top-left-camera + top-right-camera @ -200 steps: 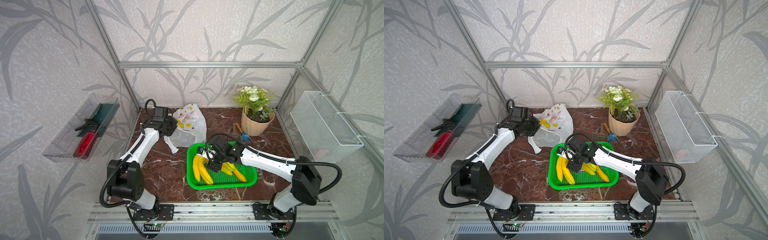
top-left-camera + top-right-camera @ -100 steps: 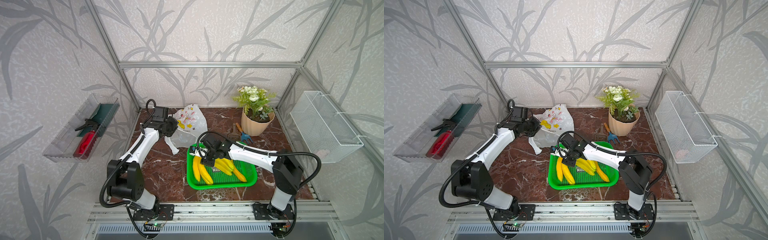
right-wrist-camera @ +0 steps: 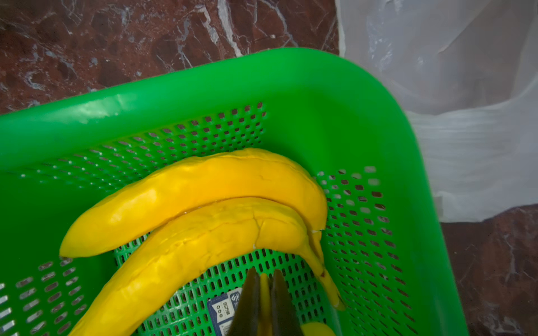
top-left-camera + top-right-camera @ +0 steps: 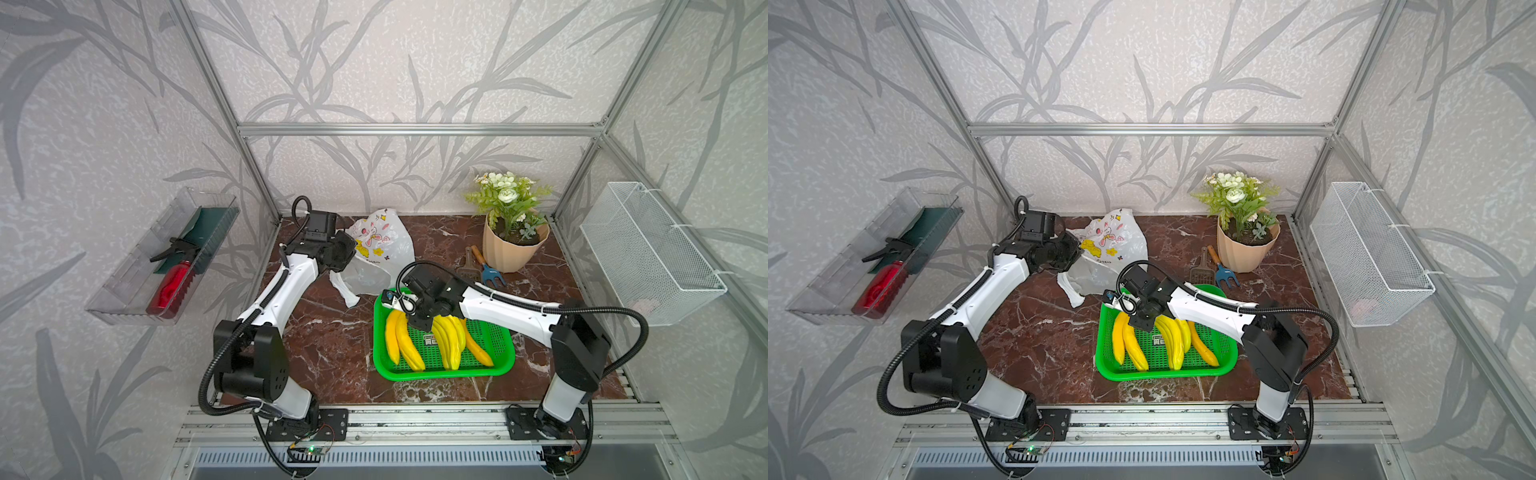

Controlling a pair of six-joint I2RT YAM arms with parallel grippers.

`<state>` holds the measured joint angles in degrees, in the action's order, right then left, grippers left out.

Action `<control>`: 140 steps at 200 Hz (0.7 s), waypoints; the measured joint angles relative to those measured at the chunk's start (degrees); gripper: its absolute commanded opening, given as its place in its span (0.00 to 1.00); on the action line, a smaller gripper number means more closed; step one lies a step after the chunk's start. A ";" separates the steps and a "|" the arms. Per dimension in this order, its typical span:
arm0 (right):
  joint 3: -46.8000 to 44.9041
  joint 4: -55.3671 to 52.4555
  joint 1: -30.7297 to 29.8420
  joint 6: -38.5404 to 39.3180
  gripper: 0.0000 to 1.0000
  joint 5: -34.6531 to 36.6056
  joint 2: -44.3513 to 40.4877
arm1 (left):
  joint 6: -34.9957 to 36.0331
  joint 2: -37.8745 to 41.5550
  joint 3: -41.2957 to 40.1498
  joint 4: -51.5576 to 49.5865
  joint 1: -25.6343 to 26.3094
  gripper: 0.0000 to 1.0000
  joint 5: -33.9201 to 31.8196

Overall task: Place the banana into a plastic bag & tie a knot
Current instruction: Pick up the banana from the basket.

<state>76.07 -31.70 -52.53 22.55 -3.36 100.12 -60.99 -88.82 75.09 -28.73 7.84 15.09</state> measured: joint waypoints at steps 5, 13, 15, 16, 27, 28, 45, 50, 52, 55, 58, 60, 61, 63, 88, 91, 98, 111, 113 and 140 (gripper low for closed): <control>0.00 0.00 0.07 -0.24 0.00 0.42 -0.70 | -0.02 -0.11 0.15 -0.07 0.02 0.00 0.02; -0.02 0.04 0.35 -0.63 0.00 1.09 -1.95 | -0.02 -0.31 0.33 -0.07 0.07 0.00 0.02; -0.02 0.04 0.42 -0.79 0.00 1.29 -2.25 | -0.02 -0.37 0.42 -0.09 0.09 0.00 0.02; -0.02 0.04 0.44 -0.85 0.00 1.33 -2.38 | -0.02 -0.39 0.44 -0.11 0.11 0.00 0.02; -0.02 0.24 0.87 -1.99 0.00 1.92 -4.26 | -0.02 -0.72 0.74 -0.15 0.22 0.00 0.02; -0.02 0.24 0.92 -2.05 0.00 1.99 -4.37 | -0.02 -0.76 0.76 -0.15 0.24 0.00 0.02; 0.00 0.70 2.21 -5.20 0.00 2.51 -7.19 | -0.11 -0.96 0.96 -0.28 0.37 0.00 0.04; 0.00 0.96 2.73 -6.51 0.00 2.47 -8.02 | -0.15 -1.03 1.03 -0.37 0.39 0.00 0.04; 0.00 1.09 2.97 -6.71 0.00 2.45 -8.35 | -0.20 -1.07 1.09 -0.48 0.42 0.00 0.02; 0.00 1.31 3.21 -7.65 0.00 2.40 -8.74 | -0.24 -1.09 1.20 -0.63 0.46 0.00 0.02; -0.04 1.73 3.48 -8.09 0.00 2.34 -9.22 | -0.28 -1.20 1.40 -0.79 0.50 0.00 0.02; -0.09 2.03 3.67 -8.92 0.00 2.25 -9.55 | -0.31 -1.25 1.49 -0.87 0.52 0.00 0.02; -0.11 2.23 3.78 -9.29 0.00 2.27 -9.79 | -0.31 -1.29 1.60 -0.94 0.55 0.00 0.02; -0.15 2.64 3.91 -9.49 0.00 2.25 -10.16 | -0.35 -1.33 1.77 -1.03 0.57 0.00 0.04; -0.87 8.28 5.22 -17.42 0.00 1.55 -14.67 | -0.57 -2.32 4.09 -1.55 0.74 0.00 0.07; -0.87 9.20 5.22 -18.60 0.00 1.40 -15.08 | -0.59 -2.43 4.37 -1.57 0.74 0.00 0.07; -0.87 10.93 5.16 -20.81 0.00 1.14 -15.74 | -0.63 -2.69 4.96 -1.64 0.76 0.00 0.09; -0.87 14.12 5.11 -24.52 0.00 0.85 -16.20 | -0.70 -3.04 5.90 -1.75 0.81 0.00 0.13; -0.87 14.60 5.11 -25.14 0.00 0.85 -16.20 | -0.72 -3.10 6.03 -1.79 0.83 0.00 0.15; -0.11 20.17 5.01 -31.67 0.00 -0.92 -14.71 | -0.85 -4.17 8.63 -3.06 0.98 0.00 0.46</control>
<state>75.96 -11.53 -47.53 -9.13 -4.27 85.41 -61.84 -92.99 83.72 -31.79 8.82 15.55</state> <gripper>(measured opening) 0.077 0.048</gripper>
